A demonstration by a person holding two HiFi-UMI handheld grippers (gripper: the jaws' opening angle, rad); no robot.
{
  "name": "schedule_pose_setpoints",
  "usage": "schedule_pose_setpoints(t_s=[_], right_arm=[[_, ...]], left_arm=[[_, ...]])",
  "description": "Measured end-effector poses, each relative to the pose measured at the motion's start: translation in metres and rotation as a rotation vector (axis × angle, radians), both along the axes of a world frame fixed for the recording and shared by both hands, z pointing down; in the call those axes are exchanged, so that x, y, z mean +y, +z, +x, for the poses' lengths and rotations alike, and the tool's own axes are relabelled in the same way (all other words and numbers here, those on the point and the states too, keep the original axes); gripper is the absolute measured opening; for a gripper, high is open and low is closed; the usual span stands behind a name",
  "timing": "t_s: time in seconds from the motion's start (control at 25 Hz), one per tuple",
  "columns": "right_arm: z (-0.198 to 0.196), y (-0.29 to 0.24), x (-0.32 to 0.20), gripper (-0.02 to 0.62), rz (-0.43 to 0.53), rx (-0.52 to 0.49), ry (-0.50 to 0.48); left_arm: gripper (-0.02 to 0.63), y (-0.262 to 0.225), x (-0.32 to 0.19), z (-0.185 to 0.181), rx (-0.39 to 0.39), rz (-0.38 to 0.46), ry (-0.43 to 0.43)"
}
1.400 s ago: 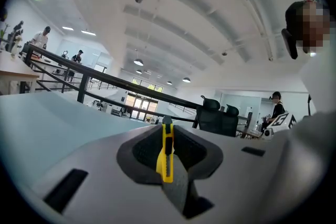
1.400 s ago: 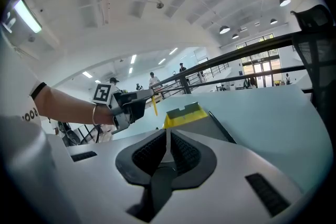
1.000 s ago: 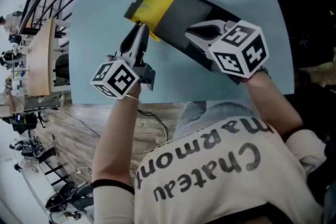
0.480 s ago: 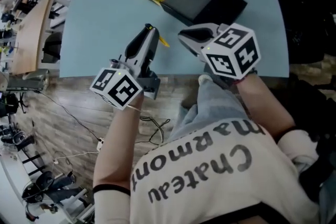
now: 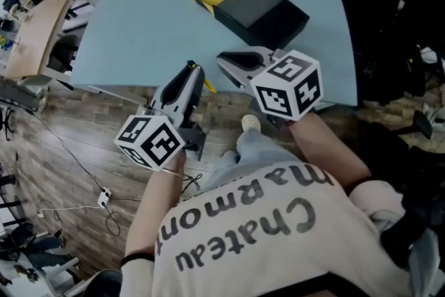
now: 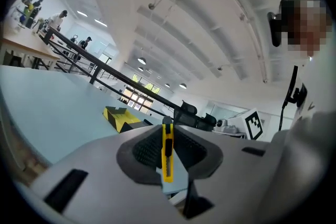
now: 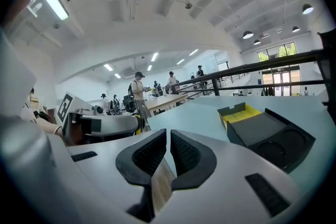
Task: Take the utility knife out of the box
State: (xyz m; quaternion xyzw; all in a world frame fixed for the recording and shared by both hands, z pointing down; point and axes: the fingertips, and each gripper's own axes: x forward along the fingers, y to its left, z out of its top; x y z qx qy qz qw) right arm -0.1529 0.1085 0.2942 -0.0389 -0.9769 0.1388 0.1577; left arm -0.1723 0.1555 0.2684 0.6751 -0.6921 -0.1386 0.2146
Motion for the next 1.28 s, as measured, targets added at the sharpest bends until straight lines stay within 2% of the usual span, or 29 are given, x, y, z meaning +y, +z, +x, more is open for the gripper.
schedule_pose_setpoints(t_s=[0.16, 0.32, 0.44, 0.6, 0.8, 0.96, 1.04, 1.16, 1.28], right_arm=[[0.022, -0.007, 0.005, 0.048, 0.029, -0.012, 0.011], [0.038, -0.010, 0.009, 0.048, 0.051, -0.017, 0.001], [0.047, -0.015, 0.011, 0.048, 0.113, -0.021, -0.034], [0.063, -0.018, -0.001, 0.048, 0.209, -0.023, -0.057], [0.103, -0.013, -0.044, 0.048, 0.149, -0.013, -0.027], [0.155, -0.002, -0.093, 0.048, 0.151, 0.030, 0.022], [0.176, 0.004, -0.113, 0.048, 0.122, 0.042, 0.057], [0.194, 0.011, -0.133, 0.048, 0.052, 0.041, 0.085], [0.204, 0.012, -0.143, 0.048, 0.028, 0.024, 0.072]], left_arm=[[0.063, -0.014, 0.012, 0.012, -0.013, 0.046, -0.019], [0.063, -0.017, 0.014, 0.026, -0.029, 0.043, -0.022], [0.063, -0.026, 0.017, 0.035, -0.030, 0.075, -0.022], [0.063, -0.033, 0.021, 0.042, -0.017, 0.116, -0.068], [0.063, -0.020, -0.007, 0.071, -0.015, 0.088, -0.099], [0.063, -0.013, -0.051, 0.108, -0.011, 0.093, -0.077], [0.063, -0.013, -0.068, 0.125, -0.015, 0.095, -0.053], [0.063, -0.011, -0.083, 0.151, -0.041, 0.076, -0.019], [0.063, -0.002, -0.094, 0.172, -0.057, 0.037, -0.016]])
